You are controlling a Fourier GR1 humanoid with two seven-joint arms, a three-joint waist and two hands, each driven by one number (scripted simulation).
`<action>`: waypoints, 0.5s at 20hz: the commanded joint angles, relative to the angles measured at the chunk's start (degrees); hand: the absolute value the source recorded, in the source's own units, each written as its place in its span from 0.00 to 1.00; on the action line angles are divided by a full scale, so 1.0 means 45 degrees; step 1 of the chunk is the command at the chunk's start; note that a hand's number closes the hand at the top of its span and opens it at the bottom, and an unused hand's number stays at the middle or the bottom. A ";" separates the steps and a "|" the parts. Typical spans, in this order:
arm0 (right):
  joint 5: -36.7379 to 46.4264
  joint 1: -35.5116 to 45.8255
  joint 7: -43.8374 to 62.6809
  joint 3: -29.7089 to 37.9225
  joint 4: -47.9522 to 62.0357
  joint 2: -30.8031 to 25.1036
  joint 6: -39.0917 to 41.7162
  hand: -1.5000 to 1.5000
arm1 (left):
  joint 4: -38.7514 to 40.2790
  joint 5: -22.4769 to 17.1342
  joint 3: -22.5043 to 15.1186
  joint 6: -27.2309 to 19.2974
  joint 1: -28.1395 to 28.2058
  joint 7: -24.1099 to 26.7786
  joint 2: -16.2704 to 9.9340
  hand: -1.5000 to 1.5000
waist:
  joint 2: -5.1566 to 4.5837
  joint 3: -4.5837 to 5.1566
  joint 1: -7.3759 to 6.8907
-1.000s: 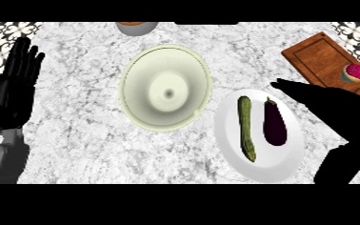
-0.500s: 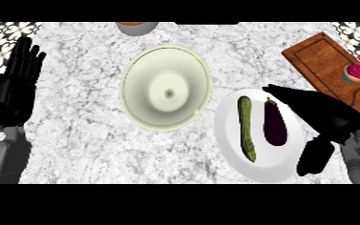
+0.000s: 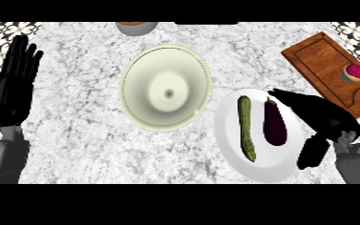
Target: Pick the eggplant from the plate and place it in the bowl
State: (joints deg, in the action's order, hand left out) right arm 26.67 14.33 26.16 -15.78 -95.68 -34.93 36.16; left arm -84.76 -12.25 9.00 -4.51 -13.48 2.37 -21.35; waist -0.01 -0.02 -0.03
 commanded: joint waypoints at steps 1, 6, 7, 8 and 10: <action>0.0942 -0.0040 -0.1510 0.0325 0.0986 0.0441 -0.0392 0.00 | -0.0021 0.0602 -0.0216 -0.0439 -0.0229 0.0043 0.0554 0.50 | -0.0003 0.0001 -0.0005; 0.1725 0.1119 -0.2745 0.0309 0.2719 0.1067 -0.0363 0.00 | -0.0098 0.0620 -0.0145 -0.0227 -0.0329 -0.0357 0.0629 0.50 | -0.0013 0.0002 -0.0046; 0.2007 -0.0753 -0.2744 0.0165 0.0979 0.0993 -0.1152 0.00 | -0.0060 0.0615 -0.0005 -0.0238 -0.0510 -0.0454 0.0548 0.50 | 0.0008 0.0003 0.0054; 0.1886 0.1192 -0.3510 0.0698 0.3115 0.0785 -0.0276 0.00 | -0.0749 0.0458 0.0025 0.0003 0.0084 -0.0600 0.0516 0.50 | -0.0006 0.0001 -0.0076; 0.2483 0.0951 -0.2945 0.0442 0.2784 0.1581 -0.0333 0.00 | 0.0139 0.0533 0.0305 0.0276 -0.0740 -0.0676 0.0242 0.50 | -0.0003 0.0004 -0.0013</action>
State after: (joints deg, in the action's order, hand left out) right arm 34.77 16.80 14.10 -14.14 -85.83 -30.59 34.26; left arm -85.46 -10.61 9.85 -3.77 -14.49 0.66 -20.09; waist -0.03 -0.01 -0.15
